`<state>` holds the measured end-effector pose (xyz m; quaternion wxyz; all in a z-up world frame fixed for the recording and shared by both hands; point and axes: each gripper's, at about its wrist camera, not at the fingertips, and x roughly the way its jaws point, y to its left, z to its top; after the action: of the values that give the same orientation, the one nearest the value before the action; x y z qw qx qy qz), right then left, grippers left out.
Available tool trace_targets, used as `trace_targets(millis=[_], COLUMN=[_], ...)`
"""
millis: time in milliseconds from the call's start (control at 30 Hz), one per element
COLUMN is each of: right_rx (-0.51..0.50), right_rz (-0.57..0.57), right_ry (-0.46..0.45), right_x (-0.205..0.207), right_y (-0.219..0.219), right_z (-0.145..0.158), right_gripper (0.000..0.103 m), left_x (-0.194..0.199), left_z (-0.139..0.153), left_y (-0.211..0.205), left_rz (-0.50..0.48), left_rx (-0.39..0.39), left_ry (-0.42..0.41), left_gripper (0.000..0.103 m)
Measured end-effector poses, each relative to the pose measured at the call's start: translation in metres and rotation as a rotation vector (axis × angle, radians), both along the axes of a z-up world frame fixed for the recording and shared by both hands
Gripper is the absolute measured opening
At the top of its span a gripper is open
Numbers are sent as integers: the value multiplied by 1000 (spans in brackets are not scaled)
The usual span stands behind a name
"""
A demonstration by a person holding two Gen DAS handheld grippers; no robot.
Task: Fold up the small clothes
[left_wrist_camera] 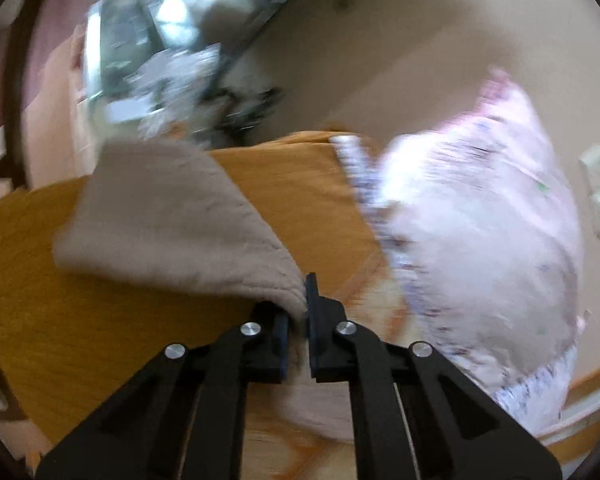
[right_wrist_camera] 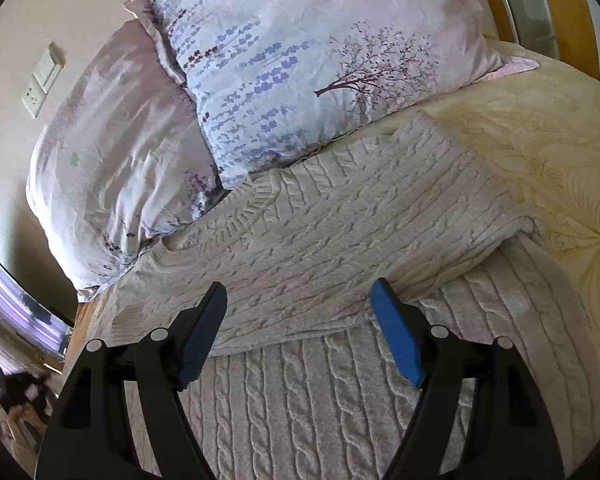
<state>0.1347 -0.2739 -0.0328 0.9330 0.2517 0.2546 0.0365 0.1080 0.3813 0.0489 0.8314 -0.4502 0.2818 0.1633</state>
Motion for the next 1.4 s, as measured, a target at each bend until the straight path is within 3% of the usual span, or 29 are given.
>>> trace_targets(millis=[167, 267, 400, 533, 700, 767, 800, 900, 933, 1067, 1133, 1233, 1400], right_rx=[1, -12, -22, -29, -34, -52, -70, -121, -147, -280, -335, -465, -675], right_rz=[17, 13, -4, -24, -33, -29, -24, 14, 43, 249, 329, 455, 577], right_ry=[-19, -43, -63, -68, -58, -57, -57, -66, -74, -114, -110, -123, -142], right_x=[-9, -18, -28, -35, -39, -40, -40, -38, -37, -20, -8, 10, 28], right_y=[0, -3, -11, -21, -29, -30, -31, -27, -21, 25, 52, 110, 191], right_z=[6, 12, 17, 17, 18, 22, 27, 41, 48, 72, 75, 74, 57], right_gripper=[76, 76, 76, 76, 76, 76, 76, 76, 75, 71, 59, 52, 51], left_x=[45, 77, 101, 110, 114, 111, 108, 98, 93, 88, 88, 88, 92], left_z=[59, 90, 102, 78, 1, -19, -25, -18, -13, -2, -9, -18, -35], left_y=[-68, -136, -231, -320, -411, -429, -433, -423, -411, -359, -319, -285, -262], left_rz=[-192, -371, -593, -782, -1002, -1047, -1063, -1091, -1086, -986, -892, -793, -748], left_rx=[106, 152, 188, 216, 198, 206, 216, 204, 199, 217, 213, 244, 236], left_ry=[-120, -189, -236, -201, -6, 46, 54, 10, -18, -53, -27, 32, 91], left_gripper=[6, 6, 6, 6, 8, 15, 18, 57, 60, 61, 59, 58, 56])
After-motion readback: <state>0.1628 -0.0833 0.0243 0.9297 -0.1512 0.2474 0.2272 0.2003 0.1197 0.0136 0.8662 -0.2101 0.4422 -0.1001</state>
